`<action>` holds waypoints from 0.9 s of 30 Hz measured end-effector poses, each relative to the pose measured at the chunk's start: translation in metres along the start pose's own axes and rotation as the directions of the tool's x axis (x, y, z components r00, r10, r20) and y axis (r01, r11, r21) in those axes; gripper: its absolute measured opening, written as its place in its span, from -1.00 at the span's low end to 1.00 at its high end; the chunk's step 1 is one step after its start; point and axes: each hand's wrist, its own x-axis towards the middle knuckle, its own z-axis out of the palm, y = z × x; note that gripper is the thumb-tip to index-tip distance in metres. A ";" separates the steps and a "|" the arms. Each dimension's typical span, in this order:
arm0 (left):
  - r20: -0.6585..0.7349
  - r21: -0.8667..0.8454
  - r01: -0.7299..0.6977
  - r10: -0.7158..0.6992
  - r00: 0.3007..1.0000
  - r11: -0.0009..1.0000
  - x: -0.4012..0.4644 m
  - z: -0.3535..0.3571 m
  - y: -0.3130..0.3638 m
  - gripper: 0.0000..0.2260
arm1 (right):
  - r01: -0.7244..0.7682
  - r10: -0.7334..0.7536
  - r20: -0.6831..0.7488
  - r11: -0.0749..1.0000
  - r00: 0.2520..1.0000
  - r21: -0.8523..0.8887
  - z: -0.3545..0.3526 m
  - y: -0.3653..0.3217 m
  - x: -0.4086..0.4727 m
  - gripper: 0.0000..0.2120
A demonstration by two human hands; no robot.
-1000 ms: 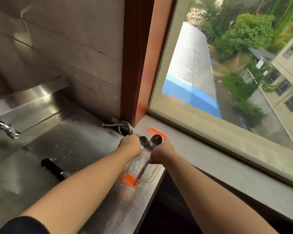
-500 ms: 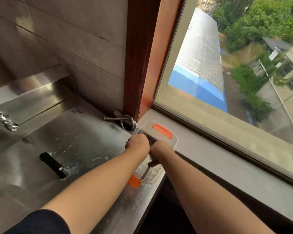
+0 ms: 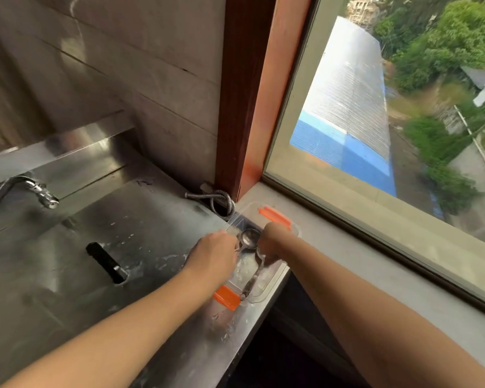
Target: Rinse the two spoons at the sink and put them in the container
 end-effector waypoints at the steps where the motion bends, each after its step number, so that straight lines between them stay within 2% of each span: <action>1: -0.030 -0.027 -0.062 0.061 0.998 0.998 -0.013 -0.001 0.003 -0.80 | 0.068 -0.088 -0.108 0.982 0.990 -0.177 -0.003 0.005 -0.004 -0.74; 3: -0.004 -0.054 -0.172 0.172 0.985 0.984 -0.039 0.001 0.011 -0.74 | 0.173 -0.232 -0.169 0.936 0.958 -0.305 -0.003 0.015 -0.004 -0.76; 5: 0.044 -0.024 -0.224 0.225 0.973 0.974 -0.058 0.009 0.017 -0.69 | 0.223 -0.286 -0.125 0.902 0.950 -0.371 0.001 0.024 -0.006 -0.73; 7: 0.056 0.009 -0.233 0.232 0.971 0.972 -0.068 0.017 0.019 -0.66 | 0.244 -0.284 -0.034 0.874 0.958 -0.420 0.009 0.027 -0.003 -0.67; 10: 0.004 0.017 -0.247 0.247 0.969 0.969 -0.076 0.025 0.017 -0.66 | 0.274 -0.250 0.114 0.887 0.962 -0.373 0.017 0.021 0.002 -0.66; 13: -0.031 -0.022 -0.240 0.239 0.970 0.971 -0.080 0.031 0.015 -0.67 | 0.239 -0.180 0.187 0.899 0.966 -0.367 0.026 0.016 0.004 -0.66; 18: -0.050 -0.072 -0.271 0.267 0.962 0.960 -0.083 0.032 0.012 -0.66 | 0.152 -0.101 0.170 0.936 0.980 -0.317 0.028 0.016 0.012 -0.67; 22: -0.033 -0.091 -0.296 0.295 0.955 0.951 -0.086 0.032 0.010 -0.66 | 0.243 -0.172 0.203 0.881 0.964 -0.405 0.026 0.014 0.017 -0.69; 27: -0.044 -0.107 -0.311 0.308 0.950 0.944 -0.087 0.032 0.014 -0.68 | 0.257 -0.164 0.222 0.826 0.961 -0.502 0.028 0.019 0.011 -0.69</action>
